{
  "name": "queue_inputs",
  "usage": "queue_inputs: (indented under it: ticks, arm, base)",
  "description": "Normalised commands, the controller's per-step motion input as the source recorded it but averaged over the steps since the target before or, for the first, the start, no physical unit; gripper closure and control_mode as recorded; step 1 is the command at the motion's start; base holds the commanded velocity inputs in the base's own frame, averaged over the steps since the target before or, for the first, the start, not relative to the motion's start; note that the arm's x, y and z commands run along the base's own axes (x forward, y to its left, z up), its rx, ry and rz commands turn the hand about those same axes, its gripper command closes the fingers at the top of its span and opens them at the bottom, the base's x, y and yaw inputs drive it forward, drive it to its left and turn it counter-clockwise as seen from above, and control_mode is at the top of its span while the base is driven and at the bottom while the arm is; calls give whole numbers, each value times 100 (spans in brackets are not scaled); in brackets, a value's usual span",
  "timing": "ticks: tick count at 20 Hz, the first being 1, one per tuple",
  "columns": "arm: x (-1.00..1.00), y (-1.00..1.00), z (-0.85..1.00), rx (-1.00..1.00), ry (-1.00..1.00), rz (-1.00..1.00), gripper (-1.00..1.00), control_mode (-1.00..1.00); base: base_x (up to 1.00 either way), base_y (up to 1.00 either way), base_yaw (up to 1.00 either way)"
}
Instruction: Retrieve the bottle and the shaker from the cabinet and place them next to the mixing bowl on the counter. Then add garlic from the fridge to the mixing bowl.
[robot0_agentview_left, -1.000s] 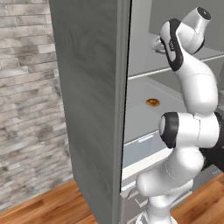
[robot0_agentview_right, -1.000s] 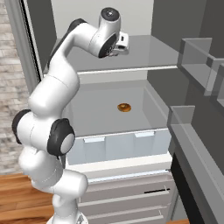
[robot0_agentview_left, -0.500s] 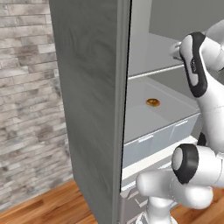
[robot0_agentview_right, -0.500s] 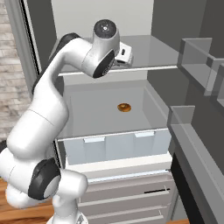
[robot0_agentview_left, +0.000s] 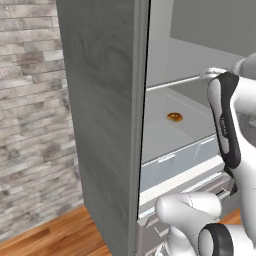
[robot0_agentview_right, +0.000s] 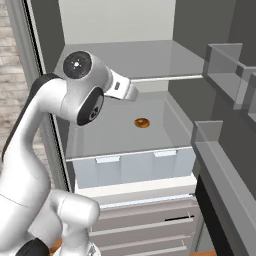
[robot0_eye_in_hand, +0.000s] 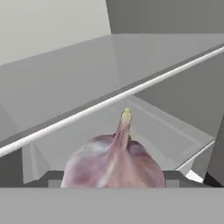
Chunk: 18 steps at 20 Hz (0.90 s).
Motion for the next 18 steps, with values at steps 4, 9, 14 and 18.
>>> queue_inputs:
  ticks: [4,9,14,18]
  arm:
    - [-100,26,-57,0,25,-3,100,-100]
    - [-100,2,-53,0,11,0,100,-100]
    - [-97,20,-49,0,20,0,100,-100]
    - [-64,46,-39,0,16,5,100,-100]
  base:
    - [0,0,0]
    - [0,0,0]
    - [0,0,0]
    - [0,0,0]
